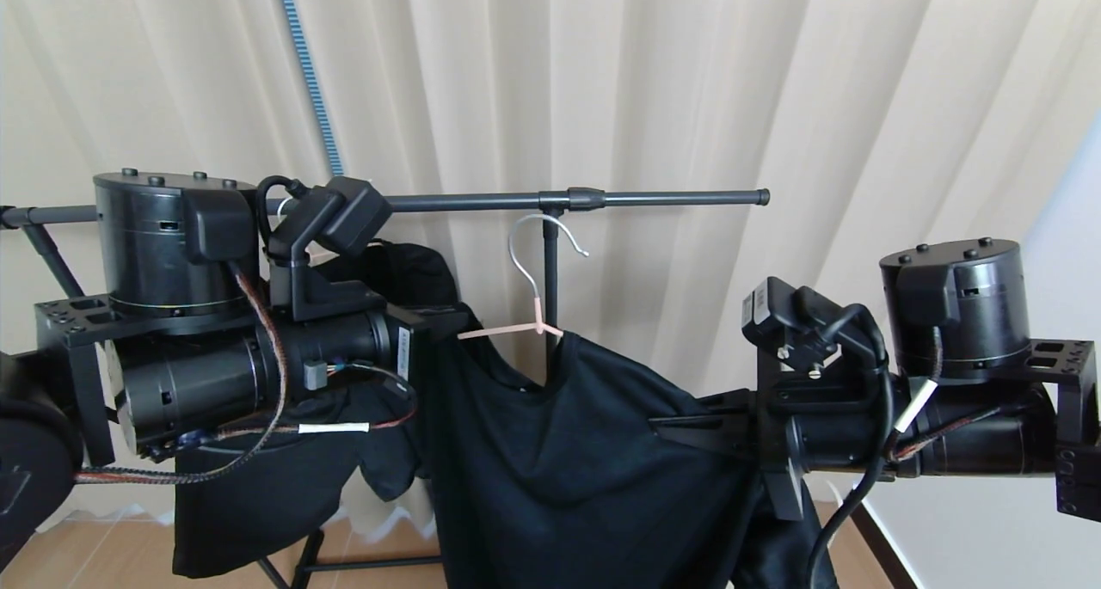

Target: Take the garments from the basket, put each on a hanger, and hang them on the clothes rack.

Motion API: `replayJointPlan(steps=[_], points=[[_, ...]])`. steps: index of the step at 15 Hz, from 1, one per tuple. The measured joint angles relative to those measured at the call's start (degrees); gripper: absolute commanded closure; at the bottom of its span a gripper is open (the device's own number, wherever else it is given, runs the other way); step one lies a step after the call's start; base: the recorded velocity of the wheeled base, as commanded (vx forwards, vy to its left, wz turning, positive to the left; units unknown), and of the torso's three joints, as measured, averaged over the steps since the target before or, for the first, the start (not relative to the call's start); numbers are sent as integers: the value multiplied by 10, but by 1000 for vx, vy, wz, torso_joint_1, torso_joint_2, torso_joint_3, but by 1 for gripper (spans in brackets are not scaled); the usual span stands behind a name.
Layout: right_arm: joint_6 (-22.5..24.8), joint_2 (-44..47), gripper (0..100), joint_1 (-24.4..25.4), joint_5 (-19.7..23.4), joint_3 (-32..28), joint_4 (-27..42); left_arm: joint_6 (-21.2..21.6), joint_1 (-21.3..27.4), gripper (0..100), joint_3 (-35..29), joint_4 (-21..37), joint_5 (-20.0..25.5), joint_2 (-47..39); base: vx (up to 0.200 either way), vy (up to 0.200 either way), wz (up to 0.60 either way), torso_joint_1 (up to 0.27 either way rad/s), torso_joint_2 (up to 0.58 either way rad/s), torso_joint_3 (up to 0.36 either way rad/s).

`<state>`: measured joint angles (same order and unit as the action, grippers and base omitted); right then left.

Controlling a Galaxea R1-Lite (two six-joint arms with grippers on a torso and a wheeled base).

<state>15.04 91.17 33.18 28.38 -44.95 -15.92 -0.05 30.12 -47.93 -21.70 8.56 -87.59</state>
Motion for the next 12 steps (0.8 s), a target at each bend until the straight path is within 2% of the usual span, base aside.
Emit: replayJointPlan(steps=[5, 9, 12], points=[[-2, 39, 100, 3, 6, 4, -39, -2, 36, 100, 14, 0, -2, 32, 0, 0, 0, 0, 0, 0], [-2, 49, 100, -3, 81, 30, -103, -5, 44, 100, 17, 0, -3, 42, 0, 0, 0, 0, 0, 0], [-3, 52, 100, -13, 115, 56, -150, -5, 50, 100, 16, -1, -5, 44, 0, 0, 0, 0, 0, 0]])
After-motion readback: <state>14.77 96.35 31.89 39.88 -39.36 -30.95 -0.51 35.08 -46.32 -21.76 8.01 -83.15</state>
